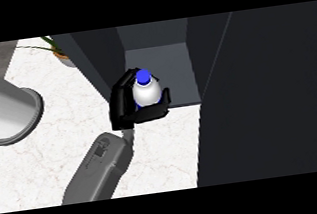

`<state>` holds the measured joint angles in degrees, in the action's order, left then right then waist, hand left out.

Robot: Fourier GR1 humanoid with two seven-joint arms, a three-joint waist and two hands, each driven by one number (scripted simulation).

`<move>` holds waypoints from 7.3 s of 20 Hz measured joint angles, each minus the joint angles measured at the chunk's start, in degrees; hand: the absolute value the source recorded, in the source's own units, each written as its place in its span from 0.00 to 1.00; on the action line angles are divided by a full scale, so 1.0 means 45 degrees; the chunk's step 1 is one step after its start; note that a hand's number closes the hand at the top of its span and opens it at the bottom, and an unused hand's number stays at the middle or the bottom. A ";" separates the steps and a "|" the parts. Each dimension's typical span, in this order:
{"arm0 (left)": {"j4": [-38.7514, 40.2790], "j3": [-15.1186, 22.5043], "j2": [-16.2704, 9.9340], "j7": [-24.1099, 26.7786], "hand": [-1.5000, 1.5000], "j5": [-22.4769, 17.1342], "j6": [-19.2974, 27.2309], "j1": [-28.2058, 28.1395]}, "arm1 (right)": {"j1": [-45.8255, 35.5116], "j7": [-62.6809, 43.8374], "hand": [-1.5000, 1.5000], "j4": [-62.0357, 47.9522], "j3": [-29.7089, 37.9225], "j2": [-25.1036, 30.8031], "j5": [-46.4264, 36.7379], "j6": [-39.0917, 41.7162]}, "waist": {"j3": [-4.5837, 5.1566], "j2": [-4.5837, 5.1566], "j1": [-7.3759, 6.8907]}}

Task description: Pick up the bottled water, place it into the cabinet and close the cabinet

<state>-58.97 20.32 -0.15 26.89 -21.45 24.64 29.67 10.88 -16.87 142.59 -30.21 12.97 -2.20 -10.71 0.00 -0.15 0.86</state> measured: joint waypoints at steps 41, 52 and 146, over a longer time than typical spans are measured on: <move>1.0634 -0.1113 -0.0057 0.2076 0.00 -0.2089 0.2920 0.7025 | 0.1584 0.1904 0.00 -0.0069 0.1156 0.0449 0.0658 0.1525 | 0.0010 0.0288 0.0647; 1.1347 -0.1855 -0.0079 0.2703 0.00 -0.2322 0.2236 0.7597 | 0.1881 0.2322 0.00 -0.0068 0.1408 0.0451 0.0807 0.1978 | 0.0010 0.0326 0.0768; -1.0295 -0.2333 -0.7265 0.1546 1.00 -0.4377 -0.5746 -1.2162 | -1.3068 -0.0434 1.00 -1.4431 0.2778 -0.2651 0.4084 0.1529 | -0.0002 -0.0037 -0.0650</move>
<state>-105.30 9.82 -32.84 33.85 -41.14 -1.22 -25.06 -47.92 -18.83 77.65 -17.71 1.04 16.18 -3.83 -0.01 -0.32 -2.07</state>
